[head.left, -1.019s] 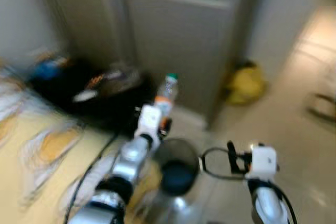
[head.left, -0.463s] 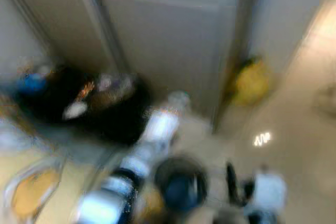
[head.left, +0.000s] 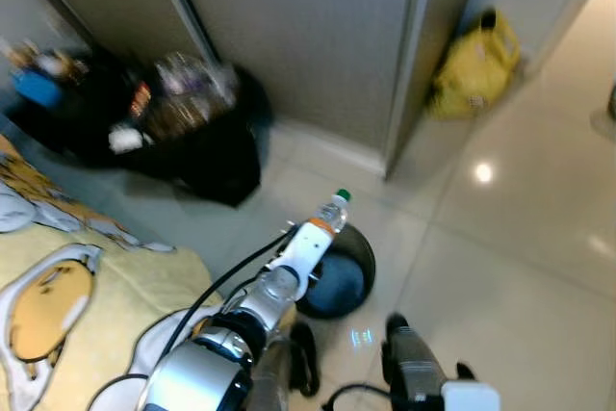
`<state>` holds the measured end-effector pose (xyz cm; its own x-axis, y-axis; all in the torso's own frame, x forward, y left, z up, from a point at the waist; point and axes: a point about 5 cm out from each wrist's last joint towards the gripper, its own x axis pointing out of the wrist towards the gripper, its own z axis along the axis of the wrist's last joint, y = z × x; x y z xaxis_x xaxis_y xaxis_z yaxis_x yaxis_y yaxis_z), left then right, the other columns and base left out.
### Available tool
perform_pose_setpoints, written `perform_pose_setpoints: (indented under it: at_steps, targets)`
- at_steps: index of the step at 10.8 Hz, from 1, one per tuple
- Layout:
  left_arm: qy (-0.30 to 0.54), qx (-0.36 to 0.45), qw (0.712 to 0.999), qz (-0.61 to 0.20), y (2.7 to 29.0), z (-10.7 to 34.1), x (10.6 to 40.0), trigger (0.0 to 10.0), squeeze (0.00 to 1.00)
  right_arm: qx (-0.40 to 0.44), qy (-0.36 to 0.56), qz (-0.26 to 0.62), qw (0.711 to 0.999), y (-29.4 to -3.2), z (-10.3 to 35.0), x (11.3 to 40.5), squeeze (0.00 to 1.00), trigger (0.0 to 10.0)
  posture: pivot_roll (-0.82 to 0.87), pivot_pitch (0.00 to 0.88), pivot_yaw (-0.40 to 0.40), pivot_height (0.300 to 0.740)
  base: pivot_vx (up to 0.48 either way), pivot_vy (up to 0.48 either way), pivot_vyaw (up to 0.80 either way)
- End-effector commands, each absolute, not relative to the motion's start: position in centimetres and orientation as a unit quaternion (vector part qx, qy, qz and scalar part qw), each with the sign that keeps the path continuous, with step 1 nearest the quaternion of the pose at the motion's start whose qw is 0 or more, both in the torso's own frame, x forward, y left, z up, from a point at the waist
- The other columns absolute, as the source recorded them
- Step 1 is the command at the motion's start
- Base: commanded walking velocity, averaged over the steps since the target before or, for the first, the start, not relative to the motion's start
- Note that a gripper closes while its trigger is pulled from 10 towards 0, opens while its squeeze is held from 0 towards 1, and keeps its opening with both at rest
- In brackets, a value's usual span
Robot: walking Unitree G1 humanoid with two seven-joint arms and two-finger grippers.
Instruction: Clean up the room
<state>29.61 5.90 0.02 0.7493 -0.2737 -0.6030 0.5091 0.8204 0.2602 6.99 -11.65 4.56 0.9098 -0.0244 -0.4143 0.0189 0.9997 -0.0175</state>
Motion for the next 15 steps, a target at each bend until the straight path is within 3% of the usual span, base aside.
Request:
perform_pose_setpoints:
  at_steps: [1,5,6,7,8,9,10,12,13,14,15]
  targets:
    - [0.295,0.221,0.906,-0.208,6.6,-0.5,29.3,10.0,1.0,0.007,0.243,0.0,0.97,-11.1,3.9,6.2,0.0,10.0,-0.25,0.422,0.191,0.74,0.0,0.0,0.0]
    - [0.334,0.269,0.888,-0.164,8.8,-1.6,28.8,10.0,1.0,-0.015,0.22,-0.003,0.975,-13.0,4.7,8.0,0.0,10.0,-0.25,0.397,0.17,0.74,0.0,0.0,0.0]
    - [0.359,0.247,0.885,-0.163,9.3,-2.1,28.2,10.0,0.31,-0.015,0.218,0.001,0.976,-13.1,4.5,8.6,0.0,10.0,-0.24,0.368,0.169,0.74,0.0,0.0,0.0]
    - [0.352,0.232,0.887,-0.19,9.4,-2.2,28.1,10.0,0.0,-0.007,0.205,-0.008,0.979,-13.6,4.2,10.3,0.0,10.0,-0.21,0.286,0.157,0.74,0.0,0.0,0.0]
    - [0.332,0.183,0.902,-0.206,9.9,-1.8,28.5,10.0,0.0,0.01,0.192,-0.024,0.981,-14.3,4.2,11.9,0.0,10.0,-0.18,0.245,0.148,0.74,0.0,0.0,0.0]
    - [0.246,0.1,0.942,-0.205,11.3,0.3,29.9,10.0,0.0,0.01,0.167,-0.024,0.986,-15.1,4.0,14.6,0.0,10.0,-0.12,0.135,0.136,0.74,0.0,0.0,0.0]
    - [0.19,0.073,0.959,-0.199,12.1,1.9,30.3,10.0,0.0,0.009,0.154,-0.027,0.988,-16.0,3.9,16.3,0.0,10.0,-0.07,0.048,0.123,0.74,0.0,0.0,0.0]
    - [0.018,0.015,0.989,-0.147,15.2,8.8,28.5,10.0,0.0,-0.005,0.105,-0.047,0.993,-19.1,4.6,21.4,0.0,10.0,0.02,0.0,0.068,0.74,0.0,0.0,0.0]
    - [0.001,0.022,0.994,-0.111,16.4,9.1,27.9,10.0,0.0,-0.008,0.089,-0.049,0.995,-19.6,5.2,22.7,0.0,10.0,0.04,0.0,0.031,0.74,0.0,0.428,0.71]
    - [0.038,0.043,0.995,-0.08,16.9,6.5,27.6,10.0,0.0,-0.011,0.083,-0.027,0.996,-19.1,5.3,23.9,0.0,10.0,0.05,0.0,0.018,0.74,-0.285,0.39,0.61]
    - [0.054,0.014,0.997,-0.043,16.8,6.1,28.0,10.0,0.0,-0.015,0.08,-0.008,0.997,-18.8,5.2,24.7,0.0,10.0,0.06,0.0,-0.003,0.74,-0.33,0.352,0.57]
